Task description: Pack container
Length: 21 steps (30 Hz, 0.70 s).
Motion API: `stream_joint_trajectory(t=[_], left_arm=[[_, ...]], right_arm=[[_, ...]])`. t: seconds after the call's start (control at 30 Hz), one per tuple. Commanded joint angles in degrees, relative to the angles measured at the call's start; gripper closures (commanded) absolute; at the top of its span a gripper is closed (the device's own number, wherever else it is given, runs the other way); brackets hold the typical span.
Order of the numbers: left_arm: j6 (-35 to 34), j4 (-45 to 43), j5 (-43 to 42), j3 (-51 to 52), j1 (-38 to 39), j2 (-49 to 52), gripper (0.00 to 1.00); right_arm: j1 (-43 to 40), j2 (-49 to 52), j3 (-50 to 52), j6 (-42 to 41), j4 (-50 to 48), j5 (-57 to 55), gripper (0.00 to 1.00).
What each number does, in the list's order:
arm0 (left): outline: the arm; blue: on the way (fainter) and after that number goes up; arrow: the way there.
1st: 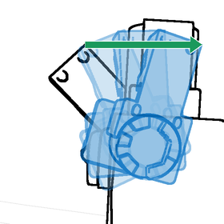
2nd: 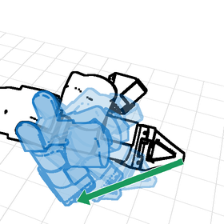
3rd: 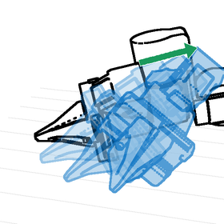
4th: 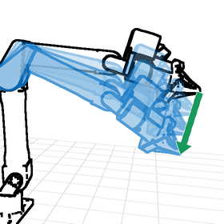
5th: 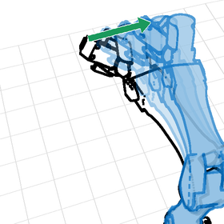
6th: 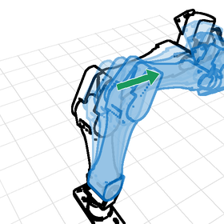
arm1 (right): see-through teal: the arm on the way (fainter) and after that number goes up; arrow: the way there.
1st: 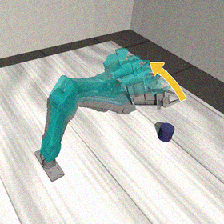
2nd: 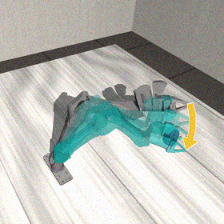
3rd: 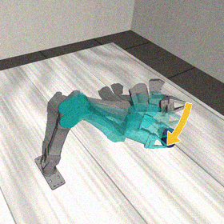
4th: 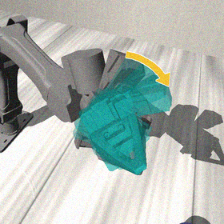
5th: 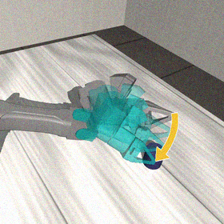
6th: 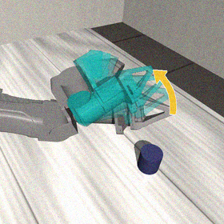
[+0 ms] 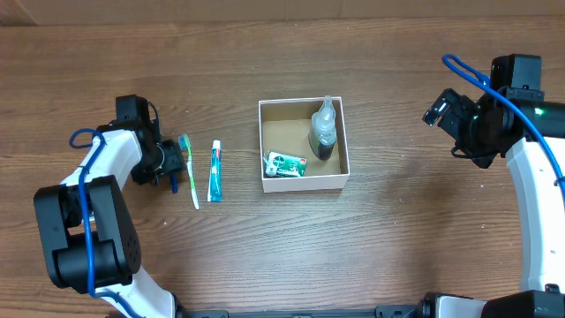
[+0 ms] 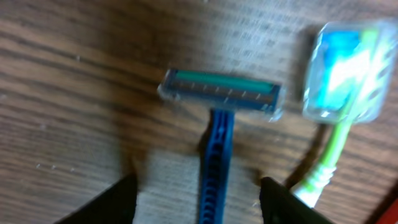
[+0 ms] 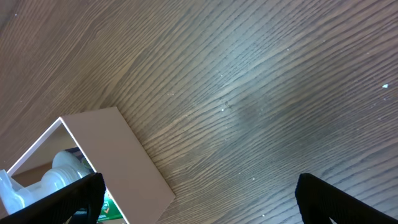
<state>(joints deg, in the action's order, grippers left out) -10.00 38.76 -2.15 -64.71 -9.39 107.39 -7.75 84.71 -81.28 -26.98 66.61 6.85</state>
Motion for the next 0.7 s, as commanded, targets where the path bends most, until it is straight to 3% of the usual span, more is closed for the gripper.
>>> stream_joint_trajectory(t=[0.0,0.07,0.17,0.27,0.37,0.5,0.67], left_arm=[[-1.57,-0.55,-0.20,-0.81,-0.02,1.81,0.46],[-1.53,-0.46,-0.17,-0.81,-0.02,2.01,0.54],[-1.64,0.24,-0.48,-0.81,0.00,2.01,0.80],[-1.64,1.60,-0.87,-1.05,0.00,1.97,0.94],[-2.51,7.15,-1.14,-4.57,0.02,1.84,0.96],[-3.32,19.80,-7.96,-16.65,0.55,1.09,0.96],[-3.30,28.15,-12.20,-31.98,7.41,-1.64,0.96]], right_arm=[[-0.04,-0.13,-0.15,-0.26,-0.28,-0.35,0.00],[-0.04,-0.13,-0.15,-0.26,-0.28,-0.35,0.00],[-0.04,-0.13,-0.15,-0.26,-0.28,-0.35,0.00],[-0.04,-0.13,-0.15,-0.26,-0.28,-0.35,0.00],[-0.04,-0.13,-0.15,-0.26,-0.28,-0.35,0.00],[-0.04,-0.13,-0.15,-0.28,-0.28,-0.35,0.00],[-0.04,-0.13,-0.15,-0.28,-0.28,-0.35,0.00]])
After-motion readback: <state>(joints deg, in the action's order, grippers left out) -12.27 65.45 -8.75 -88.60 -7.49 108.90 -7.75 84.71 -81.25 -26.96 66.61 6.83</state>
